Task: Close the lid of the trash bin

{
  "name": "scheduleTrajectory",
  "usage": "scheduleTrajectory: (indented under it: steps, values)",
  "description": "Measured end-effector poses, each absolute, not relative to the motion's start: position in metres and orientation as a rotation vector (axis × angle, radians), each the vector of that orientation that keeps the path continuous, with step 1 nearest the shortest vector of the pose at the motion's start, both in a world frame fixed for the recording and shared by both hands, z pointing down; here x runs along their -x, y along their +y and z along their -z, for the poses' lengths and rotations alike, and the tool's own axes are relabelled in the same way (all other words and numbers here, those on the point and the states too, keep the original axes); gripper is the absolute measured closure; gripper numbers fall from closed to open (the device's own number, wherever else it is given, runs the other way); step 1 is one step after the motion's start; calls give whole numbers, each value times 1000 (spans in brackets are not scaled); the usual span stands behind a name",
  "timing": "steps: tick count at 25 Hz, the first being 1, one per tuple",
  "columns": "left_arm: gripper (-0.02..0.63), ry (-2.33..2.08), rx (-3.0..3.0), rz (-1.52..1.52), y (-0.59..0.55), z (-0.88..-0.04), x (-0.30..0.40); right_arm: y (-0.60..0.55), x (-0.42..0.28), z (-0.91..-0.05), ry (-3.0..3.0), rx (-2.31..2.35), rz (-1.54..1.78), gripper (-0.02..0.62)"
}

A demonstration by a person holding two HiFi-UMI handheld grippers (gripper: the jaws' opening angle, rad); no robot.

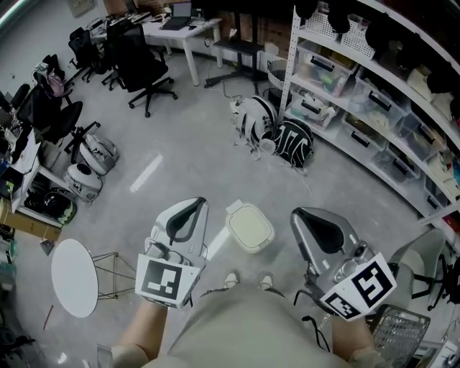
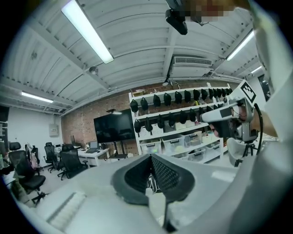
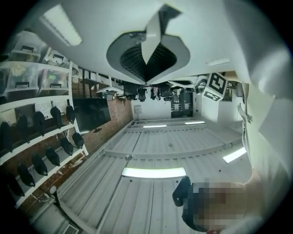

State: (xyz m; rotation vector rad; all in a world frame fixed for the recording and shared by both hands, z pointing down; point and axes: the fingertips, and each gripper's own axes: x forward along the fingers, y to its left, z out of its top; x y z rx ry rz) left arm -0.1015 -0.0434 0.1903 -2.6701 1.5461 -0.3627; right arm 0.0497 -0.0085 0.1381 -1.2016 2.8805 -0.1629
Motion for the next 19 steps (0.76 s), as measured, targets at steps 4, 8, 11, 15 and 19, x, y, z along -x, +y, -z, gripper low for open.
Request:
scheduleTrajectory:
  steps: [4, 8, 11, 15, 19]
  values:
    - [603, 1522, 2678, 343, -38, -185, 97, -1, -47, -134, 2873, 1188, 160, 594]
    - [603, 1499, 2692, 328, -33, -179, 94, -6, -50, -131, 2879, 1245, 125, 594]
    - [603, 1487, 2702, 332, -30, -180, 93, -10, -56, -132, 2864, 1274, 131, 594]
    - [603, 1492, 2705, 317, -30, -178, 96, -13, -58, -131, 2865, 1290, 130, 594]
    - [603, 1500, 2705, 302, -33, -175, 101, -15, -56, -131, 2868, 1297, 138, 594]
